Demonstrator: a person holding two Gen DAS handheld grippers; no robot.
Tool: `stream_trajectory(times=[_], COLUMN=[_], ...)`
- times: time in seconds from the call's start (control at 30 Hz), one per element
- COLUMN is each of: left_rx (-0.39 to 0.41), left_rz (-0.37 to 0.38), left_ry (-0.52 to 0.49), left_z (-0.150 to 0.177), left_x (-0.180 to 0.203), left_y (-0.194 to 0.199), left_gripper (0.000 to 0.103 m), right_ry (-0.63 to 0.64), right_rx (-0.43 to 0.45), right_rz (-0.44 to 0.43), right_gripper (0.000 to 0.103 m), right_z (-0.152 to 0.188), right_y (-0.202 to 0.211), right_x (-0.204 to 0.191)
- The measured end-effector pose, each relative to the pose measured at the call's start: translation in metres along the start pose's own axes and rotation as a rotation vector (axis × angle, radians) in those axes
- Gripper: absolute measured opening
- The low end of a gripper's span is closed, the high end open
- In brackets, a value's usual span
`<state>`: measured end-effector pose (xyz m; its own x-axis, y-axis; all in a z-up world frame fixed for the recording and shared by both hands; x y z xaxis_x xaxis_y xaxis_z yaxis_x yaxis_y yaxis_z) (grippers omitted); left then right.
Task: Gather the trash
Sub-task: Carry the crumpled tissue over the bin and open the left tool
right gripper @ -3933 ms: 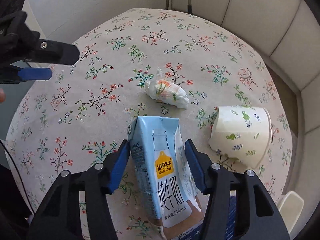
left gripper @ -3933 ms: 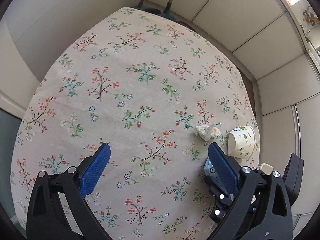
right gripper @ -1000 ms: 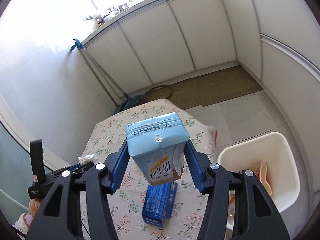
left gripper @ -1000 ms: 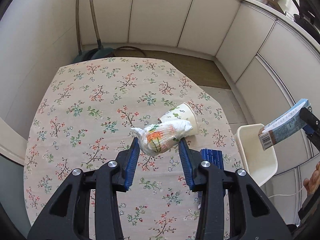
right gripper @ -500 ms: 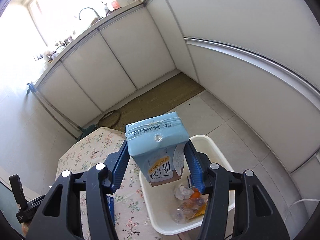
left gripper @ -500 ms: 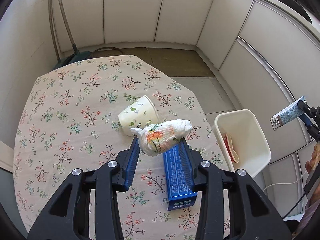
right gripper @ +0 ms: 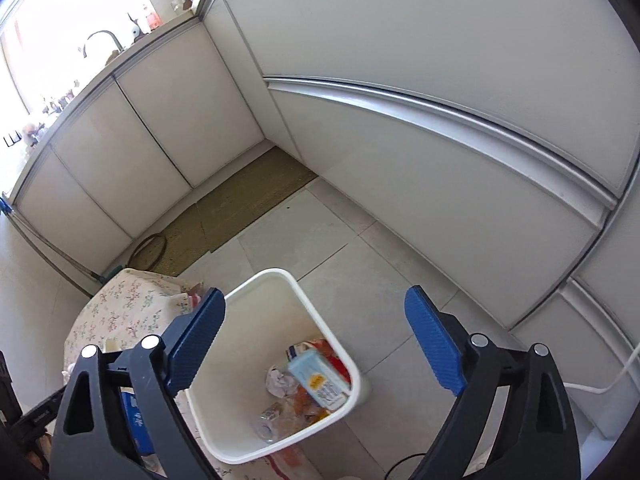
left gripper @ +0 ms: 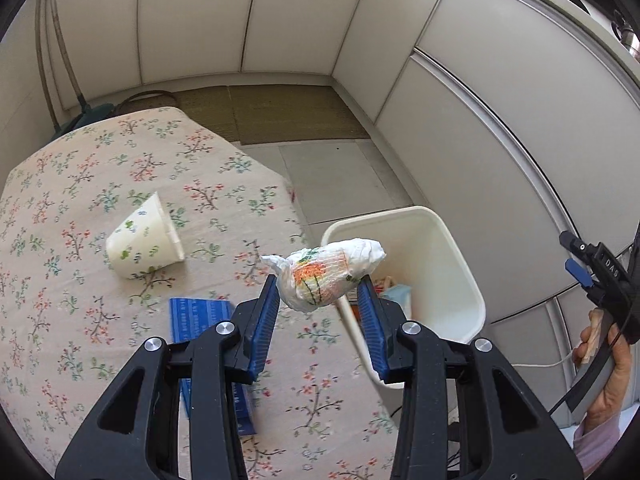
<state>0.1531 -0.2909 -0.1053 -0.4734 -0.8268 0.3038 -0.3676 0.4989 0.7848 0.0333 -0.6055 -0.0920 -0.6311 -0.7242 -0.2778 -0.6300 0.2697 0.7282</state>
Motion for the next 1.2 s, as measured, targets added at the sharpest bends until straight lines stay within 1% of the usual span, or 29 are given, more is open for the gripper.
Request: stream_trajectory(times=[0.07, 0.13, 0.33, 0.43, 0.53, 0.67, 0.8, 0.83, 0.9, 0.93, 0.97, 1.0, 1.03, 1.07, 1.2], left_rx=[0.0, 0.0, -0.008, -0.026, -0.04, -0.065, -0.097, -0.104, -0.114, -0.114, -0.112, -0.106, -0.098, -0.09, -0.076], left_rz=[0.021, 0.044, 0.081, 0.094, 0.094, 0.088, 0.078, 0.074, 0.068, 0.059, 0.053, 0.043, 0.034, 0.027, -0.013], left_ry=[-0.02, -0.041, -0.117, -0.141, -0.166, -0.189, -0.189, -0.189, -0.192, -0.194, -0.192, -0.185, -0.177, -0.168, -0.155], left_z=[-0.005, -0.011, -0.022, -0.022, -0.024, -0.026, -0.028, -0.027, -0.026, -0.025, -0.024, -0.024, -0.024, -0.024, -0.024], left_x=[0.023, 0.045, 0.105, 0.125, 0.144, 0.164, 0.173, 0.174, 0.175, 0.174, 0.172, 0.169, 0.165, 0.161, 0.144], left_y=[-0.007, -0.012, -0.026, -0.036, -0.048, -0.066, -0.082, -0.084, -0.088, -0.089, -0.09, -0.09, -0.089, -0.089, -0.086], left_gripper=[0.038, 0.038, 0.038, 0.038, 0.038, 0.038, 0.04, 0.043, 0.044, 0.048, 0.056, 0.062, 0.071, 0.075, 0.079], right_ry=[0.004, -0.01, -0.042, -0.052, -0.072, -0.09, -0.083, -0.08, -0.078, -0.076, -0.07, -0.063, -0.053, -0.038, 0.002], right_rx=[-0.001, -0.006, -0.02, -0.031, -0.044, -0.049, -0.033, -0.028, -0.023, -0.021, -0.015, -0.009, -0.002, 0.008, 0.023], right_rz=[0.036, 0.052, 0.079, 0.092, 0.097, 0.107, 0.111, 0.114, 0.117, 0.12, 0.127, 0.134, 0.144, 0.157, 0.173], right_gripper=[0.092, 0.093, 0.094, 0.096, 0.096, 0.096, 0.096, 0.096, 0.096, 0.096, 0.096, 0.096, 0.096, 0.096, 0.096], right_z=[0.0, 0.001, 0.004, 0.005, 0.006, 0.005, 0.003, 0.003, 0.003, 0.002, 0.002, 0.002, 0.002, 0.001, 0.001], right_y=[-0.001, -0.001, -0.005, -0.007, -0.009, -0.011, -0.009, -0.008, -0.007, -0.007, -0.006, -0.006, -0.006, -0.004, -0.002], right_x=[0.014, 0.027, 0.055, 0.063, 0.073, 0.076, 0.074, 0.074, 0.073, 0.071, 0.07, 0.067, 0.064, 0.061, 0.049])
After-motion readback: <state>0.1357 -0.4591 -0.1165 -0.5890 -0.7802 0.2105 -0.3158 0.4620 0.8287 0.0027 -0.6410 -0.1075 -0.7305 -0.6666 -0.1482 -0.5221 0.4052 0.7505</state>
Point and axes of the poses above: each gripper's, at about its wrist camera, not at the fingertips, and y roughly against the way its jaws point, x to its right, z to its underside, the point moved 8 cm from there along -y, roughly the way its jaws point, and after that the axes turned 4 degrees about z, right-handed, at the moved point
